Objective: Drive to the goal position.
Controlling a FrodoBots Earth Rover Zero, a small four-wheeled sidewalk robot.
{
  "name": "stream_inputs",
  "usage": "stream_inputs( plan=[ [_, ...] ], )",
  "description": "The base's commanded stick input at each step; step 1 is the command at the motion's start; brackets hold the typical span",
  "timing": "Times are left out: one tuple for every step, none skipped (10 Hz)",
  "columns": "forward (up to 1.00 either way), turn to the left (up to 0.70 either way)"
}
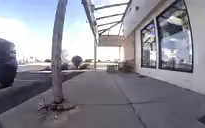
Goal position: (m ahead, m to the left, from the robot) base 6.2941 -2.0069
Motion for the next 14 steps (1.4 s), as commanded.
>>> stream_inputs(
  plan=[
    [0.85, 0.0],
    [0.85, 0.0],
    [0.85, 0.0],
    [0.85, 0.0],
    [0.85, 0.0],
    [0.85, 0.0],
    [0.85, 0.0],
    [0.85, 0.0],
    [0.85, 0.0],
    [0.85, 0.0],
    [0.85, 0.0],
    [0.85, 0.24],
    [0.85, 0.0],
    [0.85, 0.0]
  ],
)
